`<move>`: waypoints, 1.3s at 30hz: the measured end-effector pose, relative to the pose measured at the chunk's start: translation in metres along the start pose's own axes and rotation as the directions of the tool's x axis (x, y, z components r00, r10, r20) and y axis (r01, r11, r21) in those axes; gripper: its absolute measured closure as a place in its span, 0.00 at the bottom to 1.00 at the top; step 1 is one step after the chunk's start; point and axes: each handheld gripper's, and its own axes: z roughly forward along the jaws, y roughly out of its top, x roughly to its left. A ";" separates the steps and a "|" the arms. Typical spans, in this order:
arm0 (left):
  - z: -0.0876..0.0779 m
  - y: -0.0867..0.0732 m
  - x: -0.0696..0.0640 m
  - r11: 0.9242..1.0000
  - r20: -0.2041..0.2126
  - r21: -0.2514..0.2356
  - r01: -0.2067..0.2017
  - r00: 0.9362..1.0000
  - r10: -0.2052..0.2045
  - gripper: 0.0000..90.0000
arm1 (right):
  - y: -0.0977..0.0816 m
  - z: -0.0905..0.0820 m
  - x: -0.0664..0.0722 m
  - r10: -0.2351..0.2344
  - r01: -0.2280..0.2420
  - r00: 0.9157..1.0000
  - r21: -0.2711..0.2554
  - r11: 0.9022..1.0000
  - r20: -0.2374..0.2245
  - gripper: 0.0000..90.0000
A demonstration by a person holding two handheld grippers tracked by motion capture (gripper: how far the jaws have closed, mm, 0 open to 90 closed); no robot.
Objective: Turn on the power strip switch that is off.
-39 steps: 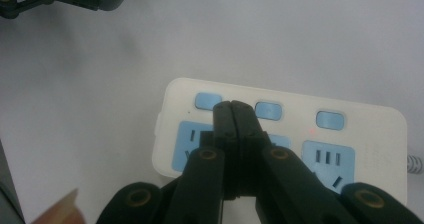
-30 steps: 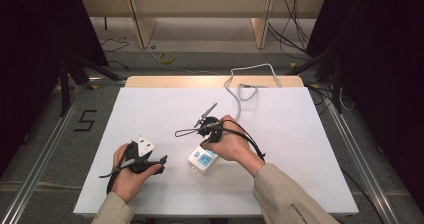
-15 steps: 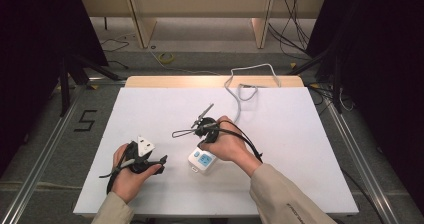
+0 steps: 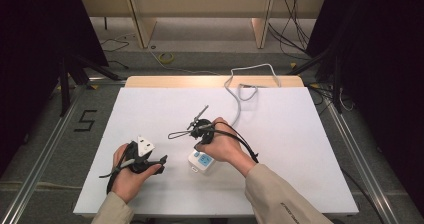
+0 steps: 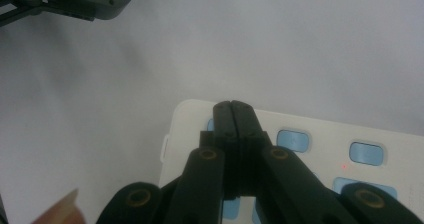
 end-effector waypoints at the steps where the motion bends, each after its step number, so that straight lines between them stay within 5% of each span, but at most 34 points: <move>1: 0.000 0.000 0.000 1.000 0.000 0.001 0.000 1.000 0.000 0.24 | 0.000 0.001 0.000 -0.001 0.001 1.000 0.000 1.000 -0.001 1.00; 39: -0.001 0.001 -0.001 1.000 0.003 0.004 -0.008 1.000 0.008 0.24 | 0.005 0.019 0.002 0.014 -0.013 1.000 0.044 0.999 -0.011 1.00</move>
